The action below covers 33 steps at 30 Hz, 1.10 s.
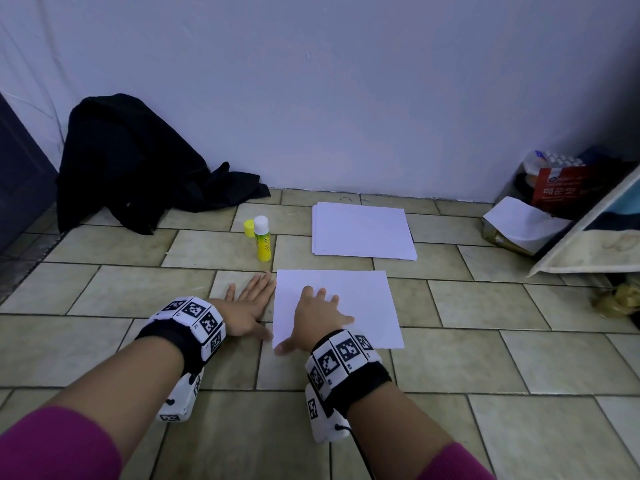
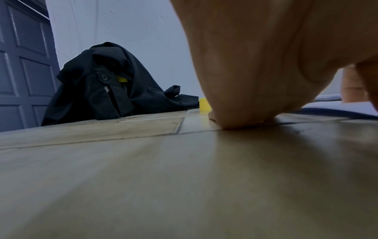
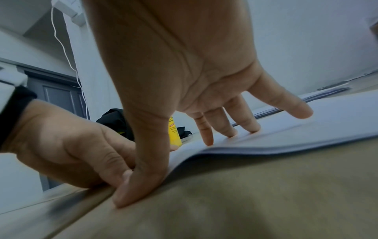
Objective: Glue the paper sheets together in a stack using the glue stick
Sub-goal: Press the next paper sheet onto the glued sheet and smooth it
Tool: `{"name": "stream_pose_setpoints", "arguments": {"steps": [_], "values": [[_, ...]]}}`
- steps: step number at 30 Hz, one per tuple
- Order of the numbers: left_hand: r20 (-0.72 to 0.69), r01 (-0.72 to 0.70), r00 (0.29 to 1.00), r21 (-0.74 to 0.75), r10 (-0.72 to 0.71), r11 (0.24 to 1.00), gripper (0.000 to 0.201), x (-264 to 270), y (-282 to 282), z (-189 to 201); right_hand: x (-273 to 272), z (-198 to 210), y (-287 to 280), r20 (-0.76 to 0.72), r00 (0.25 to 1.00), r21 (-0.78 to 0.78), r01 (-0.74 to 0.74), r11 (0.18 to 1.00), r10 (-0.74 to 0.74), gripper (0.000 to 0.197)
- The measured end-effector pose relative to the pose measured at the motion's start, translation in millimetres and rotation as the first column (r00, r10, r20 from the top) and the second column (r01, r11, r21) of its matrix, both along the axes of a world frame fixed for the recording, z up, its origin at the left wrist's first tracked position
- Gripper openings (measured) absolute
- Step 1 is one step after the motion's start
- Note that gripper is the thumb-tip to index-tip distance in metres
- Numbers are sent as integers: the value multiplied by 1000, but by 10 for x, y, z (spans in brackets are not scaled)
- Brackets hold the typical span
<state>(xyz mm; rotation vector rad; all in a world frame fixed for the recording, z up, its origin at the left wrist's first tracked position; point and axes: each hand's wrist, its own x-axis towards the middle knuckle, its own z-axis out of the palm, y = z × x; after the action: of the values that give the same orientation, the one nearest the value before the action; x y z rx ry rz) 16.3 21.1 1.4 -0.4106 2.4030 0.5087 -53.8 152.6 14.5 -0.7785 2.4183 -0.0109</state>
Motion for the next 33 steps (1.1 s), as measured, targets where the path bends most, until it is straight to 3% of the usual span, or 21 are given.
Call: {"name": "stream_pose_setpoints", "arguments": {"steps": [11,19,25,29,33], "values": [[-8,-8,1000,-15,8,1000,101,-1,6,-12,-124,-51,61,49,999,-105,10,994,-5,97],[-28,-23,999,33,24,999,103,4,-22,-22,-73,-54,39,-2,1000,-66,1,998,-1,106],[-165,-89,979,165,117,982,88,56,-135,-64,-96,-74,47,-15,1000,-67,-11,998,10,104],[-163,-42,985,109,60,993,93,77,-113,-99,-101,-67,46,-9,1000,-71,-15,997,15,102],[-169,-35,984,80,48,996,98,74,-85,-122,-143,-87,34,-1,1000,-85,-15,996,15,76]]}}
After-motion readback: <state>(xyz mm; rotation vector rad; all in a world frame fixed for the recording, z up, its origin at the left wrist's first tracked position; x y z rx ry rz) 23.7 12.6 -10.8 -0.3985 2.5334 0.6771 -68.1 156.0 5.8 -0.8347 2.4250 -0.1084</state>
